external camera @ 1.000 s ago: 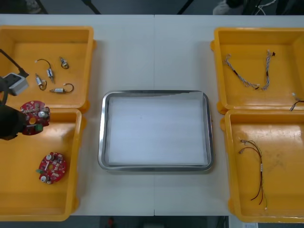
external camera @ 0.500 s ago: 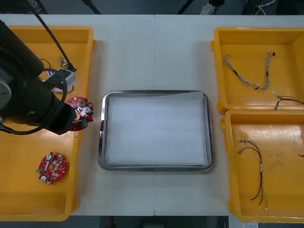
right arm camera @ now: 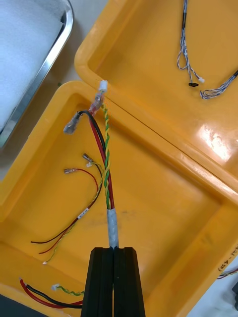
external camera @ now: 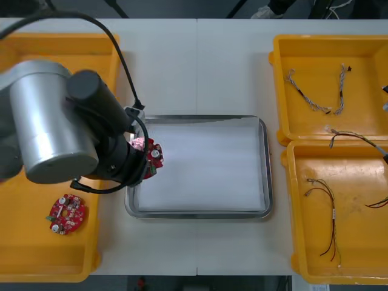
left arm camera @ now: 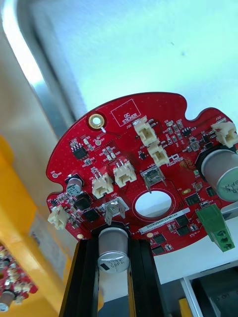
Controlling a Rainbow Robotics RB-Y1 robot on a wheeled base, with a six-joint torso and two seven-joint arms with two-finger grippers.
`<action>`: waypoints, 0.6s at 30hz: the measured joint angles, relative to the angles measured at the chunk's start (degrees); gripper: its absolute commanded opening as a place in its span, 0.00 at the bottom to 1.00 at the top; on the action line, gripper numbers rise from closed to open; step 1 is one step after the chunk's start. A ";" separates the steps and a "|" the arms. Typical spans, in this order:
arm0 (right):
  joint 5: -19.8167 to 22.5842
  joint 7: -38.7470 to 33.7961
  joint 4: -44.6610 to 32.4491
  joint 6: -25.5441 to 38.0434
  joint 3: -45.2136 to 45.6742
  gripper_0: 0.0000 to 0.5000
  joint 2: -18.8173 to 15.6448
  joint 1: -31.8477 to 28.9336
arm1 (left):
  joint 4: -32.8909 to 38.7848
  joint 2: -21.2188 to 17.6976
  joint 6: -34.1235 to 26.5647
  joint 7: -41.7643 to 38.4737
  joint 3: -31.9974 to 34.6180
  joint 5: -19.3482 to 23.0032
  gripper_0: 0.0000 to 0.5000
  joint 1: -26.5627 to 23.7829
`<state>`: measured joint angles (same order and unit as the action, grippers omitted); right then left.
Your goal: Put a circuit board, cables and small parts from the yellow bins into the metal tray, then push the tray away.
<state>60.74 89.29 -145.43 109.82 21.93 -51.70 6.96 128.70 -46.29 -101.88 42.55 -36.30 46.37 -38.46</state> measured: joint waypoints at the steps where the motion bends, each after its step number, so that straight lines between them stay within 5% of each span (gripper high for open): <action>1: 0.22 0.00 0.00 0.00 0.00 0.00 0.00 0.01 | -0.03 0.46 0.37 -0.53 -1.58 -0.96 0.00 -0.24; 9: 0.83 -0.05 -0.01 0.00 -0.01 0.00 -0.05 0.02 | -5.18 5.27 5.06 -1.18 -8.60 -6.02 0.00 -0.76; 18: 0.83 -0.05 -0.01 0.00 -0.01 0.00 -0.10 0.03 | -12.41 5.88 13.45 -1.19 -14.03 -7.66 0.00 -0.90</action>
<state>61.57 89.23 -145.44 109.82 21.92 -51.80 7.00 116.29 -40.41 -88.43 41.36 -50.34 38.71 -39.36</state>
